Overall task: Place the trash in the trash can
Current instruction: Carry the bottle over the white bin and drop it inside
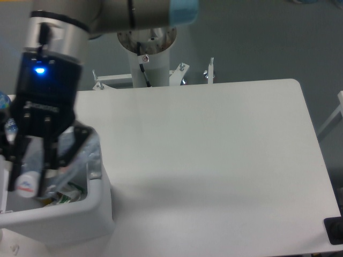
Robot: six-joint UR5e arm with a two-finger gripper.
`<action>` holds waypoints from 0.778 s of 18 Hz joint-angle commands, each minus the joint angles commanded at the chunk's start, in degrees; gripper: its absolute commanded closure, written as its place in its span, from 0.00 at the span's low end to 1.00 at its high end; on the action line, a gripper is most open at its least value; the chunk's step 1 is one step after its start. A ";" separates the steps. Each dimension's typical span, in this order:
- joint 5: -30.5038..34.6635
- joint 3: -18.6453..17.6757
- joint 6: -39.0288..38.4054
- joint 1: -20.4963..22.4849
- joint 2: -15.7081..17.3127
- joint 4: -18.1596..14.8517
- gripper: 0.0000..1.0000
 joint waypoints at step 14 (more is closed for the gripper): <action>10.33 -4.04 1.49 12.11 2.72 -0.96 0.00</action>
